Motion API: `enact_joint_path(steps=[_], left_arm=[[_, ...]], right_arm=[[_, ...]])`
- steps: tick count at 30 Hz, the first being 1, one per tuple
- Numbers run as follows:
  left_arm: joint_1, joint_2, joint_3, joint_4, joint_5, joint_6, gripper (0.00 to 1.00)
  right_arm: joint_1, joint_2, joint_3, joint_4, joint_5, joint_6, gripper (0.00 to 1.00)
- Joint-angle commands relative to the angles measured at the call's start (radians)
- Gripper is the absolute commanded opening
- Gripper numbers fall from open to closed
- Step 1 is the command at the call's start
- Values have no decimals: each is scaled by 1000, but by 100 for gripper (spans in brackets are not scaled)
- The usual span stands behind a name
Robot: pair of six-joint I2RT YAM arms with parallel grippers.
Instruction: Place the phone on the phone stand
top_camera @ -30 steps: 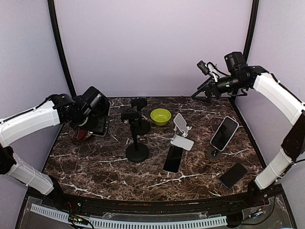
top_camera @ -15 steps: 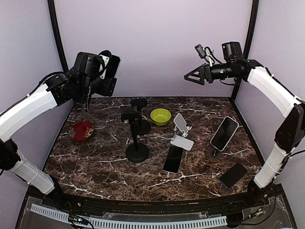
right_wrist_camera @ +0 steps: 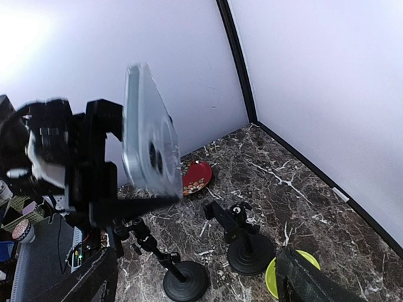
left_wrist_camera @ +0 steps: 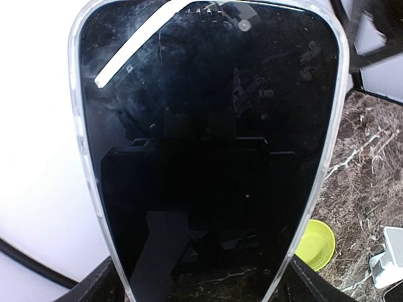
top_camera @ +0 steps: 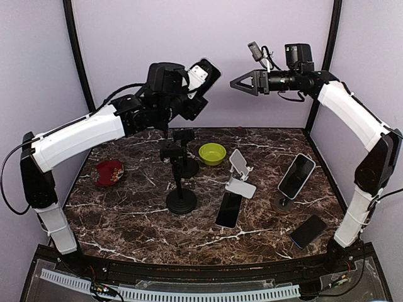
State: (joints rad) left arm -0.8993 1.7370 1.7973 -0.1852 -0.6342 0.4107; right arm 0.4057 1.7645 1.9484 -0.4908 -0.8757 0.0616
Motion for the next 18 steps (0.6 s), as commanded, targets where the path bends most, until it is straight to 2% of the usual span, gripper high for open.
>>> enact_joint_path(steps=[1,6,8,12,13,16,17,18], left_arm=[[-49,43,97,151,-67,151,0],[-84,105,158,160,-88,159,0],[-101,121,170,174,-95,168,0],[-121,162,223,166,-127,195,0],[-124,169,230,168,-132,201,0],[-132,181,254,163,-139,203,1],[-134,182,259,158,-138,200,13],[-136,182,260,154,-137,198,32]], right_arm=[[28,11,44,82,-33,74,87],[30,12,30,119,-33,125,83],[30,13,18,133,-43,134,76],[31,5,-7,165,-74,152,45],[31,1,-16,172,-77,154,33],[32,-18,-29,178,-74,146,7],[31,-24,-32,175,-69,141,0],[31,-30,-36,171,-65,133,0]])
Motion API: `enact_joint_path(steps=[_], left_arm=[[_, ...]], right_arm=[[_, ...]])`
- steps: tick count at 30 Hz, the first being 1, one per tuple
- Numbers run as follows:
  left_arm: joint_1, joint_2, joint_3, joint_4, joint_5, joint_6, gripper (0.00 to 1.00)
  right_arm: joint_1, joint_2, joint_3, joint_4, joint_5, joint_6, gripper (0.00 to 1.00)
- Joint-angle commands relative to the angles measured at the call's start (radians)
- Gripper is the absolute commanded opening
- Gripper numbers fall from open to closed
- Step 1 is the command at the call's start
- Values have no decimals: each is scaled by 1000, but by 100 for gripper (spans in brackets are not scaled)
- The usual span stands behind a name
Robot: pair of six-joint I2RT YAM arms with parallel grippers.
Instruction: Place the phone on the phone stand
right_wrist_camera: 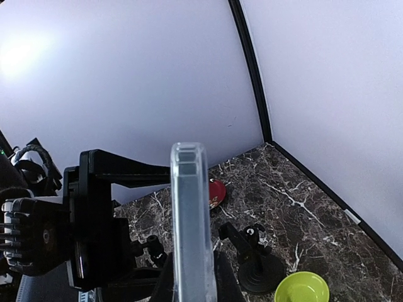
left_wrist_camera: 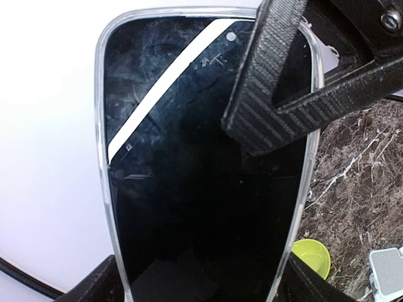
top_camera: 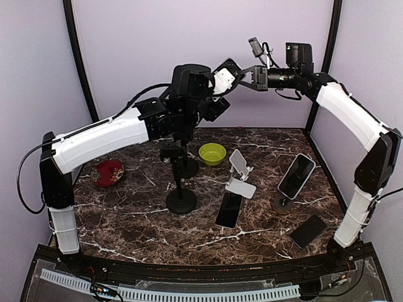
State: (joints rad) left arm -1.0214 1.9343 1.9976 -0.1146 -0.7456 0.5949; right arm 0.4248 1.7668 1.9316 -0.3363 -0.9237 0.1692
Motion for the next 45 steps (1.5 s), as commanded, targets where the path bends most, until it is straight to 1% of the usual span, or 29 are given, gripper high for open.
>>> enact_joint_path(steps=[1,3,5,11,15,17,18,19,21,22,23,25,27,29,32,34,38,42,45], left_arm=[[-17,-15,60,83,-28,14,52],[-27,-15,56,99,-54,24,87],[-40,-14,52,109,-65,38,98],[-86,-3,51,161,-118,115,99],[-125,-3,65,191,-167,174,99],[-149,-6,91,166,-198,168,99],[-160,-10,110,130,-207,142,99],[-170,-15,136,62,-196,83,99],[-181,-26,211,-200,-106,-85,99],[-182,-31,252,-307,-19,-181,99],[-183,-38,284,-391,74,-273,99],[-182,-71,285,-476,246,-355,99],[-182,-106,271,-511,380,-410,98],[-183,-123,270,-543,473,-457,96],[-183,-120,253,-582,580,-495,90],[-182,-102,240,-603,636,-515,87],[-182,-61,214,-640,697,-532,82],[-182,-52,132,-607,710,-523,82],[-181,-36,114,-597,712,-516,81]], right_arm=[[12,-40,-22,13,-12,18,0],[12,-56,-28,6,0,5,0],[12,-71,-29,-2,6,-6,0],[4,-118,-1,-65,62,-77,0],[-47,-153,2,-86,70,-93,0],[-90,-165,-7,-91,64,-100,0],[-112,-165,-17,-97,58,-111,0],[-135,-181,-27,-111,55,-133,0],[-155,-215,-43,-166,70,-218,0],[-161,-230,-53,-200,84,-268,0],[-162,-246,-69,-239,100,-319,0],[-163,-285,-94,-319,115,-436,0],[-163,-324,-125,-413,115,-567,0],[-162,-374,-170,-502,111,-685,0],[-161,-442,-277,-543,111,-750,0],[-159,-474,-340,-567,84,-778,0],[-115,-507,-415,-651,52,-872,0],[-58,-509,-473,-695,77,-909,0],[-30,-501,-493,-722,86,-925,0]])
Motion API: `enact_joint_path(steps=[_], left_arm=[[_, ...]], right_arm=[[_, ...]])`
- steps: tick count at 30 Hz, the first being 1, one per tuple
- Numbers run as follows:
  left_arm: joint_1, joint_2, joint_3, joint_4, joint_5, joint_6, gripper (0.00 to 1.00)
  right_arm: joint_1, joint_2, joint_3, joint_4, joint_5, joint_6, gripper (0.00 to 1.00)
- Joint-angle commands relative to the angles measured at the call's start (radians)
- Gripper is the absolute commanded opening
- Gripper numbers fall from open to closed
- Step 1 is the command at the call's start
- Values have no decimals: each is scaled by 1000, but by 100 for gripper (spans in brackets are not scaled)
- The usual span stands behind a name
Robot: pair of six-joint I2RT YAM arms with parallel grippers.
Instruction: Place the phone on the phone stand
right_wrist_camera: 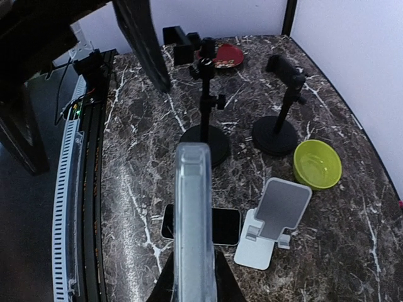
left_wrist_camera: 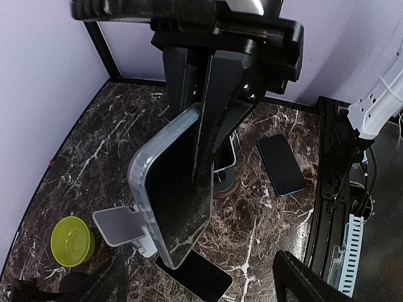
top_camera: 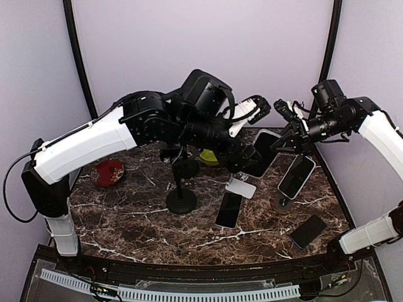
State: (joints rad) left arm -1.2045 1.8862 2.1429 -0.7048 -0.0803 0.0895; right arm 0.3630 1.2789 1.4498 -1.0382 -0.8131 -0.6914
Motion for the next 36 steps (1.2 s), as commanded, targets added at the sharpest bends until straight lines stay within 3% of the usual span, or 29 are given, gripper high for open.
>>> enact_joint_path(steps=[1,5,10,15,22,29,36], left_arm=[[3,17,-30,-6,58,-8,81],[22,35,-20,-8,125,-2,77],[78,35,-28,11,255,-21,63],[100,38,-41,52,390,-19,59],[113,50,-33,78,457,-11,46],[118,80,-14,89,506,-6,28],[126,100,-11,99,544,-4,4]], right_arm=[[36,-10,-13,-28,-24,-69,0],[60,-3,7,-58,-40,-105,0],[81,-2,36,-102,-89,-165,0],[98,22,46,-130,-80,-185,0],[109,40,44,-137,-96,-189,0],[111,42,47,-119,-96,-164,0],[111,42,35,-108,-89,-158,0]])
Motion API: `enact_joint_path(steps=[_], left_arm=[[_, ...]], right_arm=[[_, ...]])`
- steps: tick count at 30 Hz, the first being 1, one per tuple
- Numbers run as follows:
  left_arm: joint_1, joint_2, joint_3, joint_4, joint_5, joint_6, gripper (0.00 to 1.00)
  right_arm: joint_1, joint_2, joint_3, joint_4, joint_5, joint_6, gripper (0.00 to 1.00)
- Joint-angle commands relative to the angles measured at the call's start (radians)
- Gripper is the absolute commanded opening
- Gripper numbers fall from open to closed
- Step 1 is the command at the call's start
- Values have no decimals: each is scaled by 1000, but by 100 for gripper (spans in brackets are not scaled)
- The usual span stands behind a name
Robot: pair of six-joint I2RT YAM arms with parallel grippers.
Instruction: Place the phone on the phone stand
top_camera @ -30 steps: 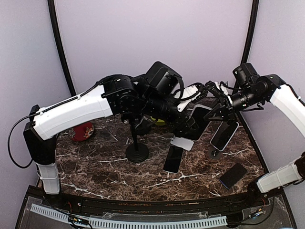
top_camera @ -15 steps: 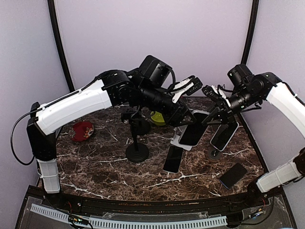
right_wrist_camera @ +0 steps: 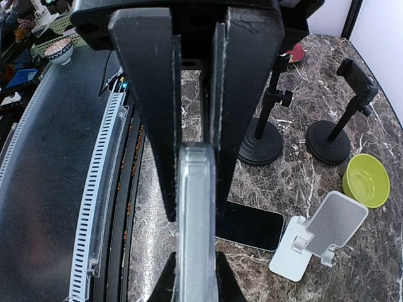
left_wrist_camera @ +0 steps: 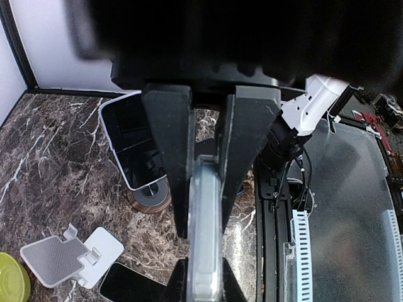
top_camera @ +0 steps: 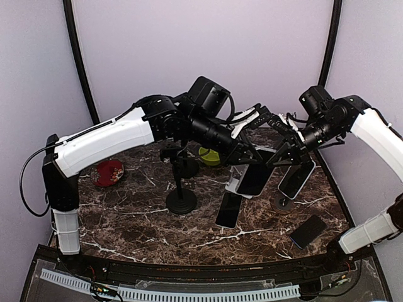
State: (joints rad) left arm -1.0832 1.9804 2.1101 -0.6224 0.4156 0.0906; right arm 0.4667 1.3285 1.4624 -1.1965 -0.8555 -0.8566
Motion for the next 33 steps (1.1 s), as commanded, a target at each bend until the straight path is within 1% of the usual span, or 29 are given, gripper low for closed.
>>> enact_joint_path(steps=[1,2,3,4,5,6,8,10,13,16,20,22,26,29,33], left_arm=[[7,7,21,18,51,-5,2],[8,8,20,21,52,-5,0],[9,8,18,24,54,-5,0],[11,8,17,26,57,-5,0],[14,8,15,29,59,-8,0],[15,8,14,31,60,-14,0],[18,8,9,39,67,-23,0],[20,6,5,51,50,-31,0],[22,8,-9,97,-21,-48,0],[25,11,-43,187,-146,-91,0],[26,29,-83,325,-317,-133,0],[29,40,-97,388,-383,-150,0],[34,63,-123,500,-495,-186,0],[40,72,-150,580,-543,-226,0],[46,72,-204,678,-617,-291,0]], right_arm=[[7,-8,21,52,-47,11,2],[7,-9,24,46,-54,13,17],[5,-9,29,35,-56,15,39],[0,-11,32,20,-56,7,53],[-7,-14,34,4,-56,-8,60],[-20,-20,34,-2,-56,-14,66],[-63,-40,24,8,-65,-14,72],[-128,-67,-7,71,-76,21,77],[-235,-122,-108,281,-64,197,87],[-318,-141,-201,456,-32,352,97],[-429,-152,-334,674,-59,521,100],[-456,-161,-398,764,-61,572,100],[-469,-175,-446,804,-5,559,100],[-469,-182,-486,822,15,547,100],[-469,-186,-495,806,2,516,100]])
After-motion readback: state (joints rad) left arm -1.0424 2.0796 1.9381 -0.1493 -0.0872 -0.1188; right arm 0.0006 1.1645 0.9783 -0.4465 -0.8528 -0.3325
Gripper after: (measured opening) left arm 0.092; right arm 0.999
